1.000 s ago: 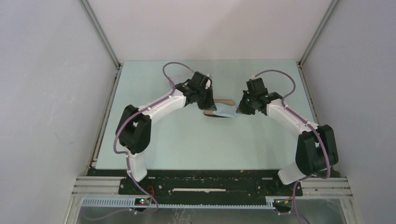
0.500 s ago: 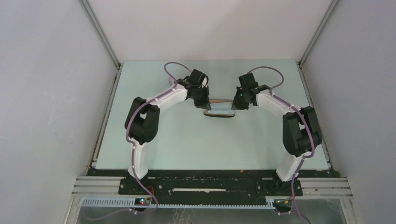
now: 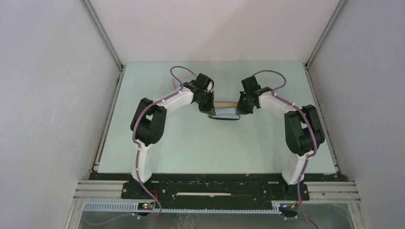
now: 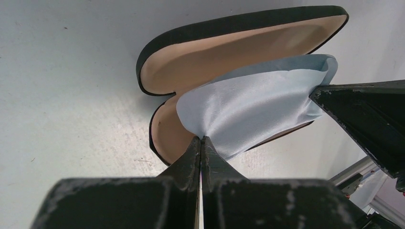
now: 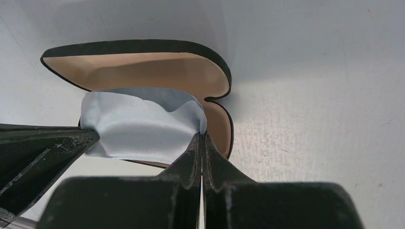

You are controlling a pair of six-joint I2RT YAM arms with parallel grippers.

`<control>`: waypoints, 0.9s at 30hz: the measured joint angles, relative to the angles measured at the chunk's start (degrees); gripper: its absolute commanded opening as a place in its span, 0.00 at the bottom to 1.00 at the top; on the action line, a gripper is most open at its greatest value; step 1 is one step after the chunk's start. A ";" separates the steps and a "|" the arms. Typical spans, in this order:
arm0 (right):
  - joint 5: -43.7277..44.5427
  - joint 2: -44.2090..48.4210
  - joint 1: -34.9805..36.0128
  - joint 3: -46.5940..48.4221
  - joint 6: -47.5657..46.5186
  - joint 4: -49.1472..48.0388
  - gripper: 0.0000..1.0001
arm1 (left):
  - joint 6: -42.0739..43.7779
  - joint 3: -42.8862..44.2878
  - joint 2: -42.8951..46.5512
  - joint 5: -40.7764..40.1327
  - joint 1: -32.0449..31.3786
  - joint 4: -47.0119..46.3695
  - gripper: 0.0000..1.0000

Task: Organize the sunglasses
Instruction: Place the glasses cleaning cloth in the sunglasses case.

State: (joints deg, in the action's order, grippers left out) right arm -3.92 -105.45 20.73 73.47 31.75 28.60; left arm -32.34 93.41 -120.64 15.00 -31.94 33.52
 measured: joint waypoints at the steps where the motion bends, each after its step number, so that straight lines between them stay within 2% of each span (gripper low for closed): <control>1: 0.02 -0.09 0.11 0.00 -0.04 0.02 0.00 | 0.04 -0.13 0.00 -0.02 0.00 -0.11 0.00; 27: 4.11 -0.85 3.45 -3.96 -0.31 -0.50 0.00 | 1.31 -7.72 0.63 -1.18 0.04 -3.61 0.00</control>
State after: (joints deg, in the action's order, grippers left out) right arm 0.19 -106.30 24.18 69.52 31.44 28.10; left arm -31.03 85.69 -120.01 13.82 -31.90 29.91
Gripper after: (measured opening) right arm 0.006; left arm 0.004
